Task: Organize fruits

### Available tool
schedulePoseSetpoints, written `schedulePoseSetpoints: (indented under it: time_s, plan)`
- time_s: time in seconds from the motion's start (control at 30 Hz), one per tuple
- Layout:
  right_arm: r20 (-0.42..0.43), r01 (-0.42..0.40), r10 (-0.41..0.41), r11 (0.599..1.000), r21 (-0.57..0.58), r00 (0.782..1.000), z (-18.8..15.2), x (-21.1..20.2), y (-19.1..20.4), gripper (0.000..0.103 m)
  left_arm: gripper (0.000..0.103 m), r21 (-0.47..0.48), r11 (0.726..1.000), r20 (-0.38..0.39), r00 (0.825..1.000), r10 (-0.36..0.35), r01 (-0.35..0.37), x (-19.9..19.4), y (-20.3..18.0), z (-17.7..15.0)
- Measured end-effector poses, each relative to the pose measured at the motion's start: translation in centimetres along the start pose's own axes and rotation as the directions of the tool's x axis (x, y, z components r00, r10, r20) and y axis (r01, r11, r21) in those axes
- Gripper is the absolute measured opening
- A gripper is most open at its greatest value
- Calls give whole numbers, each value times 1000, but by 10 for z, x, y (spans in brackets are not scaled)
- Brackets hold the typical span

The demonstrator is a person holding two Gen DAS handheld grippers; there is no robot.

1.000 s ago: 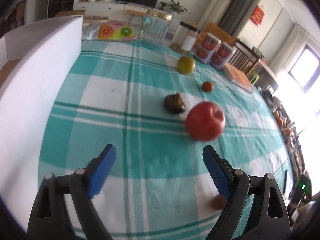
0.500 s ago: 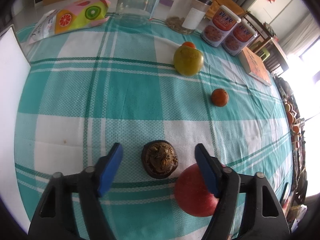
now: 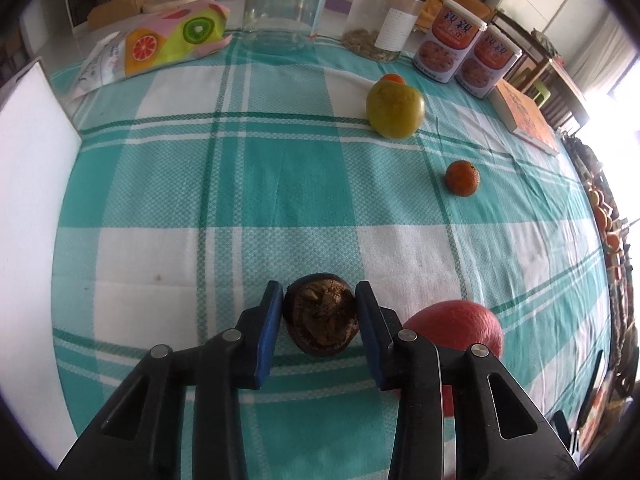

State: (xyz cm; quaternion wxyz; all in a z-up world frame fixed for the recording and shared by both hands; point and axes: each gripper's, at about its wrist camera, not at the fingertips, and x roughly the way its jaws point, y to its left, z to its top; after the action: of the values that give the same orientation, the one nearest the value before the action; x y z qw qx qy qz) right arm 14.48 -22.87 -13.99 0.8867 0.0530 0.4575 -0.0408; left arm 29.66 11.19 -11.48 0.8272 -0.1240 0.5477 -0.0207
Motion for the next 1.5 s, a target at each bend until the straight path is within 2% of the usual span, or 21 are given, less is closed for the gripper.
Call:
schedulePoseSetpoints:
  time_s: [0.1, 0.2, 0.23, 0.27, 0.3, 0.47, 0.53, 0.57, 0.6, 0.63, 0.77, 0.9, 1.13, 1.17, 1.2, 1.27, 1.33, 1.4, 1.43, 1.47, 1.5]
  plan:
    - [0, 1, -1, 1000, -1, 1000, 0, 0, 0, 103, 36, -28, 998, 11, 998, -56, 56, -21, 14, -24]
    - [0, 0, 0, 1000, 0, 1000, 0, 0, 0, 103, 33, -9, 995, 14, 995, -102, 102, -42, 18, -59]
    - [0, 0, 0, 1000, 0, 1000, 0, 0, 0, 103, 29, -2, 993, 14, 993, -116, 116, -48, 20, -73]
    - [0, 0, 0, 1000, 0, 1000, 0, 0, 0, 103, 20, 4, 991, 8, 991, -132, 132, -51, 21, -85]
    - [0, 0, 0, 1000, -1, 1000, 0, 0, 0, 103, 19, 6, 990, 0, 990, -144, 144, -54, 21, -97]
    - [-1, 1, -1, 1000, -3, 1000, 0, 0, 0, 103, 20, 54, 991, -25, 992, -124, 125, -53, 19, -139]
    - [-1, 1, -1, 1000, -3, 1000, 0, 0, 0, 103, 39, 65, 991, 8, 993, -118, 117, -58, 20, -146]
    - [-1, 1, -1, 1000, -3, 1000, 0, 0, 0, 103, 61, 65, 991, 28, 992, -121, 119, -63, 20, -150]
    - [-1, 1, -1, 1000, -4, 1000, 0, 0, 1, 103, 73, 67, 990, 55, 990, -127, 123, -67, 20, -151]
    - [-1, 1, -1, 1000, -4, 1000, 0, 0, 1, 103, 74, 75, 990, 84, 988, -129, 123, -72, 20, -152]
    - [-2, 5, -5, 1000, -7, 1000, 0, 0, 2, 103, 74, 112, 991, 134, 987, -88, 73, -69, 11, -140]
    - [-2, 4, -4, 1000, -7, 1000, 0, 0, 2, 103, 74, 144, 989, 197, 979, -57, 29, -54, 0, -121]
    - [-2, 4, -4, 1000, -7, 1000, 0, 0, 1, 103, 74, 206, 979, 200, 979, -44, 2, -24, -22, -102]
    - [-2, 4, -4, 1000, -7, 1000, 0, 0, 1, 103, 71, 217, 976, 207, 978, -38, -8, -21, -24, -101]
    - [-2, 3, -3, 1000, -6, 1000, 0, 0, 1, 103, 64, 223, 975, 216, 976, -27, -23, -20, -26, -101]
    - [-2, 4, -4, 1000, -7, 1000, 0, 0, 2, 103, 43, 227, 974, 216, 976, -32, -18, -17, -26, -99]
    - [-1, 1, -1, 1000, -5, 1000, 0, -1, 1, 103, 43, 230, 973, 221, 974, -41, -11, -17, -26, -100]
    - [15, -48, 48, 999, 16, 999, 0, -5, -1, 103, 43, 239, 971, 223, 974, -40, -15, -20, -27, -104]
    - [39, -134, 133, 990, 31, 990, 0, -11, -2, 103, 43, 237, 971, 221, 974, -46, -8, -23, -26, -107]
    - [74, -240, 238, 971, 19, 969, 0, -22, 0, 103, 43, 231, 973, 219, 974, -55, 3, -28, -25, -110]
    - [102, -336, 337, 941, -28, 936, 0, -34, 7, 103, 43, 223, 975, 221, 973, -65, 14, -34, -24, -114]
